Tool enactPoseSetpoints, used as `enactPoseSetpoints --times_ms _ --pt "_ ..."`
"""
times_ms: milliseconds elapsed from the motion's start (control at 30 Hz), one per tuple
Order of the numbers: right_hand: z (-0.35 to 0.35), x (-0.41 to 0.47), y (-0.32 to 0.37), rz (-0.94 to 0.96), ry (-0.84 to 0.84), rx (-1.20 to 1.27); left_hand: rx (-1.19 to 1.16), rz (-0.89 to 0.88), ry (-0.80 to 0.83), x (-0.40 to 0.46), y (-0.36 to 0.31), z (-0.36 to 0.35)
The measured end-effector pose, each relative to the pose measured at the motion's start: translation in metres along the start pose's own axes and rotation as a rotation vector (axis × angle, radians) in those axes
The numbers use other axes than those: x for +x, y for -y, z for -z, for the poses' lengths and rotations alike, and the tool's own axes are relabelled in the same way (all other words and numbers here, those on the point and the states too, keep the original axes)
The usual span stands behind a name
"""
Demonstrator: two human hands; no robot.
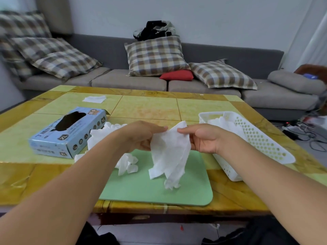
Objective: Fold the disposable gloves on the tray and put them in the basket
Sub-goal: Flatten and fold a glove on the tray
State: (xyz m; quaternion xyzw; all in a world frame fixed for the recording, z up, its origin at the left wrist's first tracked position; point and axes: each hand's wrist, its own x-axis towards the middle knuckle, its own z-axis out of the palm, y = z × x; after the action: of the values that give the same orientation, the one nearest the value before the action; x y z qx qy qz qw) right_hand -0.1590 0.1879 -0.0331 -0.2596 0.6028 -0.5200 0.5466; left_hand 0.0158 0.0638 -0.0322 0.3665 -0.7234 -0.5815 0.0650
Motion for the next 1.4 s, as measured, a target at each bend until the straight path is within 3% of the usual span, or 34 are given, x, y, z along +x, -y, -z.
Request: enactPoseSetpoints --times_ms 100,267,367,500,700,967,1067,1167,1233,1267,1400 --pt "-0.001 0.011 -0.003 0.022 -0.085 -0.079 -0.034 -0.034 -0.104 0.015 0.003 -0.007" --pt "-0.004 0.0 0.033 0.728 -0.225 -0.037 -0.221 -0.642 -0.404 0.007 -0.031 -0.006" --pt "0.0 -0.016 0.043 0.828 -0.172 -0.118 -0.083 -0.887 -0.451 -0.009 -0.04 -0.004" --pt "0.014 -0.013 0.014 0.695 -0.111 -0.476 0.247 -0.763 -0.33 -0.001 -0.002 -0.004" --pt "0.015 -0.005 -0.043 0.37 0.3 -1.167 0.793 -0.471 0.172 0.006 0.056 -0.006" --pt "-0.003 -0.017 -0.041 0.149 0.545 -1.231 1.01 -0.363 0.481 -0.01 0.038 -0.016" --pt "-0.004 -0.012 -0.034 0.183 0.415 -1.17 0.992 -0.29 0.525 -0.015 0.026 -0.011" --pt "0.003 0.003 -0.033 0.29 0.245 -1.219 0.824 -0.259 0.594 -0.021 0.018 -0.003" --pt "0.006 0.012 -0.036 0.266 0.225 -1.301 0.731 -0.304 0.491 -0.019 0.017 0.008" --pt "0.006 0.017 -0.037 0.267 0.204 -1.317 0.717 -0.339 0.354 -0.016 0.019 0.018" --pt "-0.018 0.034 -0.032 0.486 0.01 -1.199 0.792 -0.427 -0.416 -0.004 0.041 0.076"
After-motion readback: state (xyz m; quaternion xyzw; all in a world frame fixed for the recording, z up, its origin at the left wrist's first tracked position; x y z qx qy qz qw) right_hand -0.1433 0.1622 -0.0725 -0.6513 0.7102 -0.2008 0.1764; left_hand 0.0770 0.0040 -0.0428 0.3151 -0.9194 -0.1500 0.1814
